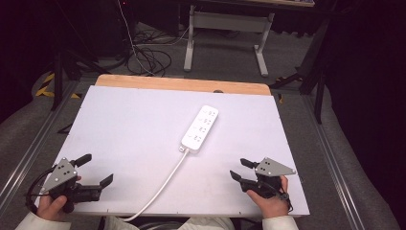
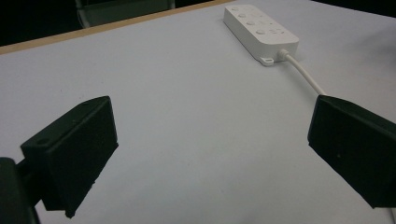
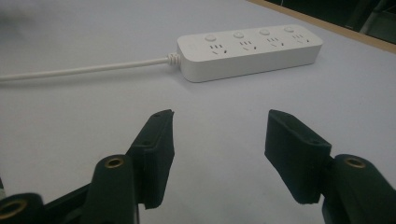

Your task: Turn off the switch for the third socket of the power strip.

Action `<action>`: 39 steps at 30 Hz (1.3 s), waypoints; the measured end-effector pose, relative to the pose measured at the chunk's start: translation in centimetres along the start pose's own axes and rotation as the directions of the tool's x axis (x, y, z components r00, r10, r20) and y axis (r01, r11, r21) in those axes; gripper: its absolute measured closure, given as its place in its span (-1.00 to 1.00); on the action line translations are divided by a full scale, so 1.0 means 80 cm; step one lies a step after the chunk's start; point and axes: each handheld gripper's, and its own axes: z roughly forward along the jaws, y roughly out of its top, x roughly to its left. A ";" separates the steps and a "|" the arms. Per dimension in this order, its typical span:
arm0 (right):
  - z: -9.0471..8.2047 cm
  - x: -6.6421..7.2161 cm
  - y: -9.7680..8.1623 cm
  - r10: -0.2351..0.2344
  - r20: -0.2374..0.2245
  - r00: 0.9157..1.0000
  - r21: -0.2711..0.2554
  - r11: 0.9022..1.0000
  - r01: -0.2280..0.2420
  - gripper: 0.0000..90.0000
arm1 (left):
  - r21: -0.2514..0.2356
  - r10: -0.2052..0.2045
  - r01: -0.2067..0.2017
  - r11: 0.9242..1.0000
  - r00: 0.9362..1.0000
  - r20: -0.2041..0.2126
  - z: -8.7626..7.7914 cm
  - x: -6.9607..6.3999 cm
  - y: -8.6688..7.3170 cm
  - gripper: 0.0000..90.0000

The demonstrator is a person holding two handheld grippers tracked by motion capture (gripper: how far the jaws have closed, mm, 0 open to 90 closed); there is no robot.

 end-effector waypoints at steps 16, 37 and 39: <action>-0.001 0.000 0.001 -0.016 0.008 1.000 0.011 1.000 0.016 -0.08 | 0.001 0.006 -0.006 1.000 1.000 -0.004 -0.001 -0.001 0.000 -0.95; 0.005 -0.006 0.050 -0.039 0.001 0.999 0.012 0.999 0.039 0.02 | 0.008 0.011 -0.011 1.000 1.000 -0.012 -0.001 0.000 0.000 -0.95; 0.007 -0.009 0.055 -0.027 -0.026 0.999 0.021 0.999 0.028 0.03 | 0.011 0.015 -0.015 1.000 1.000 -0.015 -0.001 0.000 0.000 -0.95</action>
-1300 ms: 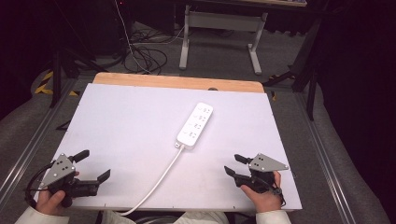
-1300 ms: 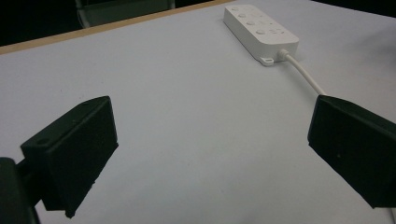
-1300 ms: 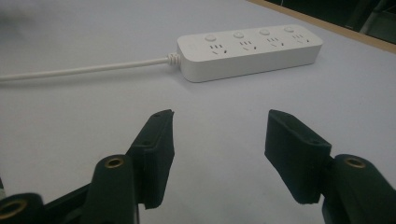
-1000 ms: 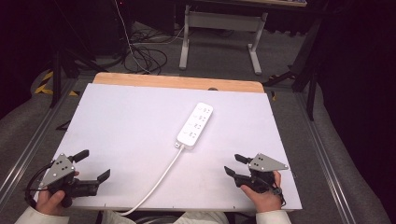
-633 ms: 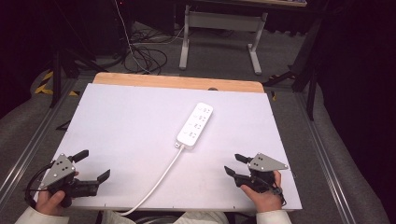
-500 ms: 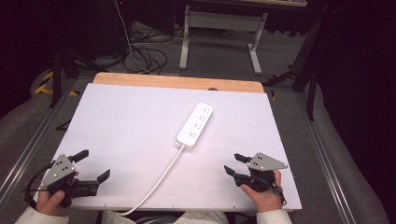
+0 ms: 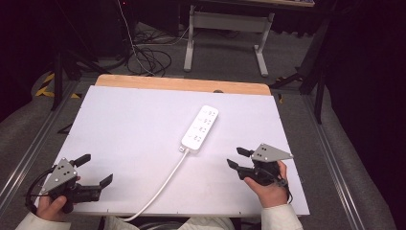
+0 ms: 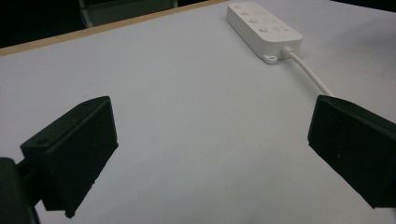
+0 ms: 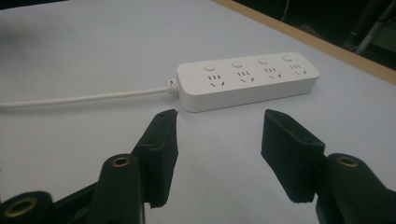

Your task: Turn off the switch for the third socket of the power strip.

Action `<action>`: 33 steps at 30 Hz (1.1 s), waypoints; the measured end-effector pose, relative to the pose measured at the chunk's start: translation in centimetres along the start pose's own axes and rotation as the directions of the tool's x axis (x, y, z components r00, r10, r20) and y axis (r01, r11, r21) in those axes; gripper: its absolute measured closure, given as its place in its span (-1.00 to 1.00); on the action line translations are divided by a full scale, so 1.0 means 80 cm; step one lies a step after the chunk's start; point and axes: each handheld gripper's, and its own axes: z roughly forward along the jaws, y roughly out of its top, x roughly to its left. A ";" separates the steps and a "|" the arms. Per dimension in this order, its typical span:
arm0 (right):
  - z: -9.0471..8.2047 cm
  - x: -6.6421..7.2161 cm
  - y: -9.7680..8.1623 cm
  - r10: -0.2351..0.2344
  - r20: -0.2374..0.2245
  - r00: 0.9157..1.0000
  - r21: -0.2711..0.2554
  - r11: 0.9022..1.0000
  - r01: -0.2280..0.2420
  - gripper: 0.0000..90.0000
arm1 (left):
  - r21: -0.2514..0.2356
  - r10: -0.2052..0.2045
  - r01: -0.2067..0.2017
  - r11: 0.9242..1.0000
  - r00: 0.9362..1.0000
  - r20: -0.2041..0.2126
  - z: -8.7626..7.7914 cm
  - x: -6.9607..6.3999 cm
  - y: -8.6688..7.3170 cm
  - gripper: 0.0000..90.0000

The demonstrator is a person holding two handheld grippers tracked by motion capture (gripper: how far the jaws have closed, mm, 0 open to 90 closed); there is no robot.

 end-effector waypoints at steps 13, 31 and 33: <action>0.009 -0.010 0.037 -0.016 -0.030 0.999 0.017 1.000 0.017 0.11 | -0.002 -0.007 0.007 1.000 1.000 0.002 0.001 0.000 0.000 -0.95; 0.022 -0.025 0.069 -0.018 -0.036 0.999 0.038 0.999 0.020 0.25 | 0.003 -0.007 0.007 1.000 1.000 0.001 0.001 0.000 0.000 -0.95; 0.024 -0.027 0.072 -0.017 -0.042 0.999 0.042 0.999 0.019 0.42 | 0.003 -0.009 0.009 1.000 1.000 0.002 0.001 0.000 0.000 -0.95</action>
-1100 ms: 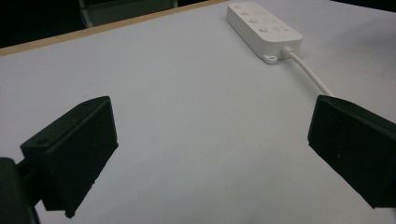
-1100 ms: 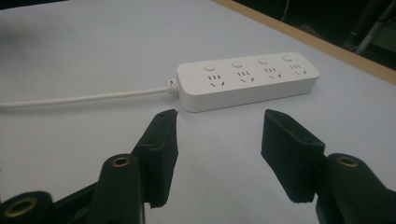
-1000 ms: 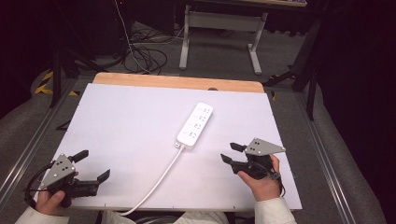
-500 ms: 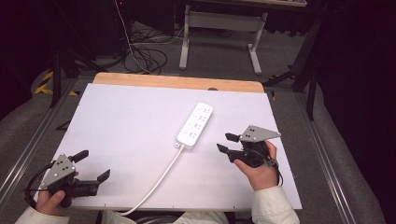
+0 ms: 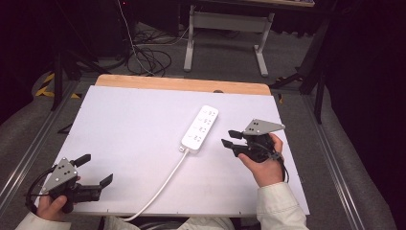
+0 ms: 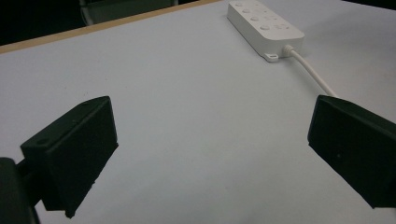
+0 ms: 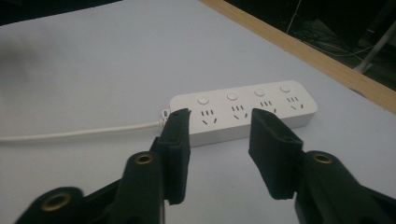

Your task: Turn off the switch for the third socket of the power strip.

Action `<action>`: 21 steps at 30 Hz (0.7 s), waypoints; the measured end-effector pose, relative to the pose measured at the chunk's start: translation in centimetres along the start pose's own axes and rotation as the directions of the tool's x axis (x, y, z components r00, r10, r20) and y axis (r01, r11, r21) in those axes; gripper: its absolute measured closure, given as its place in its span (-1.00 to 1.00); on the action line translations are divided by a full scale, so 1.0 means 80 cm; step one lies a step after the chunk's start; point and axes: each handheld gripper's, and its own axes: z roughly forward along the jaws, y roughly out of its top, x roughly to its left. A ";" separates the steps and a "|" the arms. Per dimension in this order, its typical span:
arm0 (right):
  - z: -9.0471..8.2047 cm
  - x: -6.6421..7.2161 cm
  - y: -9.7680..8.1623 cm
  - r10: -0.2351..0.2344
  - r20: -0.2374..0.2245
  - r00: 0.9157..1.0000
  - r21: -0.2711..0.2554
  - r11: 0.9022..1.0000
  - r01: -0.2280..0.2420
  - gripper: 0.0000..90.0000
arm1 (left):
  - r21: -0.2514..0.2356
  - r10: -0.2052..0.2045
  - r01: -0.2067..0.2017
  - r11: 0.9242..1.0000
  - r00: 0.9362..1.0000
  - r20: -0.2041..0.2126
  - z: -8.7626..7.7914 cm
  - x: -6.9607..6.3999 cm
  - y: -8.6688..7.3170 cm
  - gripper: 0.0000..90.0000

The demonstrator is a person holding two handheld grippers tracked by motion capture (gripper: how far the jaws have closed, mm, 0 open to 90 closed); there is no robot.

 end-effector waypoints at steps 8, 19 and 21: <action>0.013 -0.006 0.021 -0.016 -0.005 1.000 0.053 0.998 0.016 1.00 | 0.001 0.001 -0.001 1.000 1.000 -0.008 -0.002 0.000 -0.001 -0.95; 0.055 -0.018 0.050 -0.013 0.027 1.000 0.081 0.997 0.011 1.00 | -0.003 0.002 -0.002 1.000 1.000 -0.007 -0.003 0.000 -0.001 -0.95; 0.067 -0.022 0.056 -0.009 0.029 1.000 0.091 0.996 0.006 1.00 | -0.002 0.007 -0.007 1.000 1.000 -0.008 -0.003 0.001 -0.001 -0.95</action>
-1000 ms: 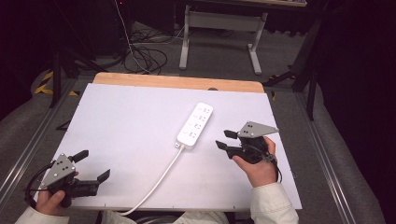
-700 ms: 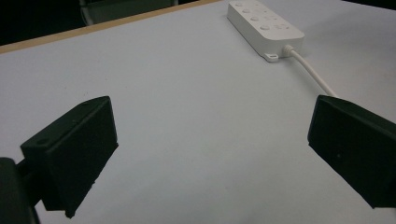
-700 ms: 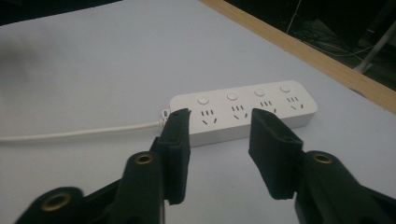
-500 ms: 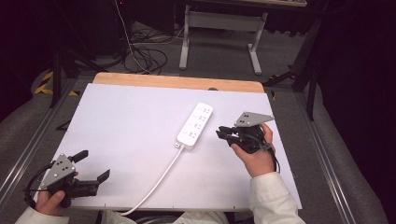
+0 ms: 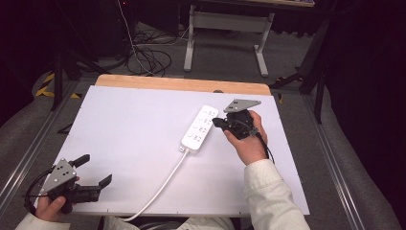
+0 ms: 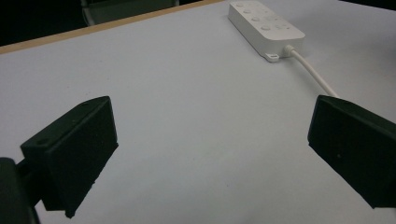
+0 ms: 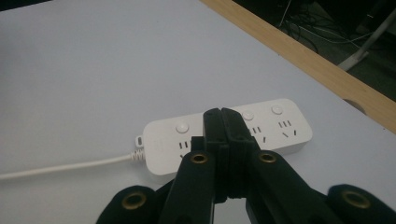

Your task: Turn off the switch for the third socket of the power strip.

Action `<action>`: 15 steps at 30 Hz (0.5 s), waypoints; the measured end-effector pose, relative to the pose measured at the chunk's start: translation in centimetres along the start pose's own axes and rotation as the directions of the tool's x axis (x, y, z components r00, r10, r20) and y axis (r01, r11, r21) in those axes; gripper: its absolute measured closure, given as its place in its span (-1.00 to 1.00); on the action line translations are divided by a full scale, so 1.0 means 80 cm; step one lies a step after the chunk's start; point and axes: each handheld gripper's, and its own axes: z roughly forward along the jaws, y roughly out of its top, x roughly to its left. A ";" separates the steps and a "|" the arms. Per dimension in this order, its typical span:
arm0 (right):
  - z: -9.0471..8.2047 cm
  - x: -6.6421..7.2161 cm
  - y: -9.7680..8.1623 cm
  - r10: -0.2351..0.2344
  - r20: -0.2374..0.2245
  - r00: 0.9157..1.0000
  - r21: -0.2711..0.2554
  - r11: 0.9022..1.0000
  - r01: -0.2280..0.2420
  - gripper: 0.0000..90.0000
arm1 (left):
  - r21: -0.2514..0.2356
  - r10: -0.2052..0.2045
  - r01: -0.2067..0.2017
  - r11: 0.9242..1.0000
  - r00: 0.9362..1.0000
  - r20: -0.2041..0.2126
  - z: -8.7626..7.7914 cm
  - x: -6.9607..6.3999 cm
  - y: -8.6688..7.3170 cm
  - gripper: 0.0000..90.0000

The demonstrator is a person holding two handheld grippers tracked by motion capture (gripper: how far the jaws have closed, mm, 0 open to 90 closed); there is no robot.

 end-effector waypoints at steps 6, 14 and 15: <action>0.021 -0.009 0.007 0.026 0.008 1.000 0.010 1.000 -0.026 1.00 | -0.001 -0.005 0.005 1.000 1.000 0.005 0.000 0.000 0.000 -0.95; 0.047 -0.020 0.009 0.046 0.028 0.999 0.020 0.999 -0.046 1.00 | 0.000 0.001 -0.001 1.000 1.000 0.006 0.000 0.000 0.000 -0.95; 0.050 -0.022 0.008 0.050 0.031 0.998 0.020 0.999 -0.050 1.00 | 0.000 0.001 -0.001 1.000 1.000 0.006 0.000 0.000 0.000 -0.95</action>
